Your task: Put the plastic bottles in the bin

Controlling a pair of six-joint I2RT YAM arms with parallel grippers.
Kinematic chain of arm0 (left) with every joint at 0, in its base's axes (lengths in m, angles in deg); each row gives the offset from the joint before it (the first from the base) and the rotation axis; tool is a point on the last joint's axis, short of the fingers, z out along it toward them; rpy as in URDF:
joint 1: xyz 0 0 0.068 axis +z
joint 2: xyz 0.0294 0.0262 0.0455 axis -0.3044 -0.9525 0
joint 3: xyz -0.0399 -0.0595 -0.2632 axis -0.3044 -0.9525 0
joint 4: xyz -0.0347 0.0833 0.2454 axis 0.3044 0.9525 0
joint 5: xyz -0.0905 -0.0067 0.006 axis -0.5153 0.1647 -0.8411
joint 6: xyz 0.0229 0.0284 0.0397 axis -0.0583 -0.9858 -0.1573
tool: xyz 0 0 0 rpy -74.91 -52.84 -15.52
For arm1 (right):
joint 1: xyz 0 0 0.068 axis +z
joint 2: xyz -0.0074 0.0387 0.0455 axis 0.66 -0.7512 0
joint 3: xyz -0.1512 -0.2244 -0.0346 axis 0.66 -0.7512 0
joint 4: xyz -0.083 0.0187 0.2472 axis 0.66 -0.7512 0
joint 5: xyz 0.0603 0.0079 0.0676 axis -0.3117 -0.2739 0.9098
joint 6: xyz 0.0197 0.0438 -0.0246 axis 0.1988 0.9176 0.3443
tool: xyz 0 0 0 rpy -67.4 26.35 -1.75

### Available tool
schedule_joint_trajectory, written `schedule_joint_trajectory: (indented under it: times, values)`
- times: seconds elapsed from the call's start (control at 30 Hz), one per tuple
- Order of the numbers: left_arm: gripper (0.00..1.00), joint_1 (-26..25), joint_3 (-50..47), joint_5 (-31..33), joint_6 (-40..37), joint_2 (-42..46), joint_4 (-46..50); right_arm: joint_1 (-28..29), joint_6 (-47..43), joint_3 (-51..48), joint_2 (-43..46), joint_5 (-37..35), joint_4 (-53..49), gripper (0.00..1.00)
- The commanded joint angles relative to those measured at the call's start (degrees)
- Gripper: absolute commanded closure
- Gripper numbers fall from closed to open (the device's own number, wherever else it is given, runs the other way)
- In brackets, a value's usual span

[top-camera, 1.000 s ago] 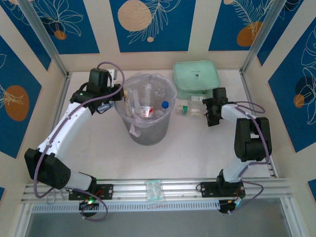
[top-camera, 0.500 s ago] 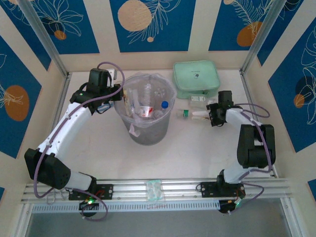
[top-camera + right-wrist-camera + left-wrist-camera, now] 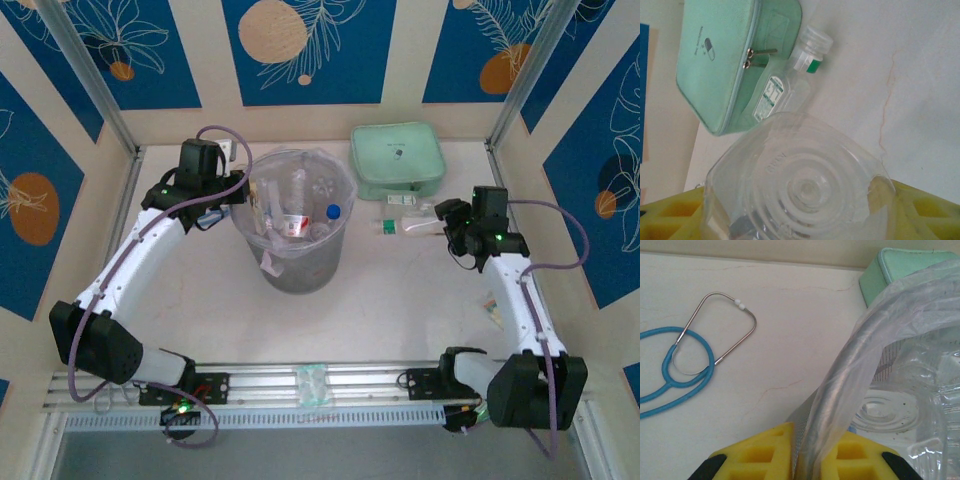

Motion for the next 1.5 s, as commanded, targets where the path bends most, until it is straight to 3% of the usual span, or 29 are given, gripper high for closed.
schedule_joint_trajectory:
  times: [0.0, 0.17, 0.4, 0.63, 0.83, 1.0, 1.17, 1.47]
  values:
    - [1.00, 1.0, -1.0, 3.3, -1.5, 0.3, -3.8, 1.3, -4.1, 4.6, 3.2, 3.4, -4.0, 0.58]
    - [1.00, 1.0, -1.1, 1.8, -2.8, 0.2, -4.0, 5.6, -7.3, 13.1, 4.6, 4.4, -3.1, 0.64]
    - [1.00, 0.9, -1.7, 1.4, -3.1, 1.0, -4.9, 18.2, -14.2, 25.1, 3.6, -8.3, -0.9, 0.67]
    - [1.00, 1.0, -1.7, -0.2, -3.0, 0.9, -5.1, 31.2, -19.9, 31.5, -5.4, -10.7, 4.2, 0.67]
    - [1.00, 0.9, -2.0, -0.5, -2.5, 1.1, -5.6, 38.0, -18.8, 32.0, -15.4, -11.0, 8.8, 0.66]
    - [1.00, 1.0, -2.0, -0.5, -2.2, 1.1, -5.5, 39.6, -14.7, 31.6, -20.7, -5.6, 14.2, 0.66]
    - [1.00, 0.9, -2.1, 0.0, -2.7, 1.3, -5.6, 41.8, -17.1, 35.4, -25.3, -0.1, 9.8, 0.65]
    - [1.00, 0.9, -1.8, -0.5, -3.0, 0.9, -5.3, 39.2, -34.4, 44.7, -31.2, 15.5, -0.7, 0.64]
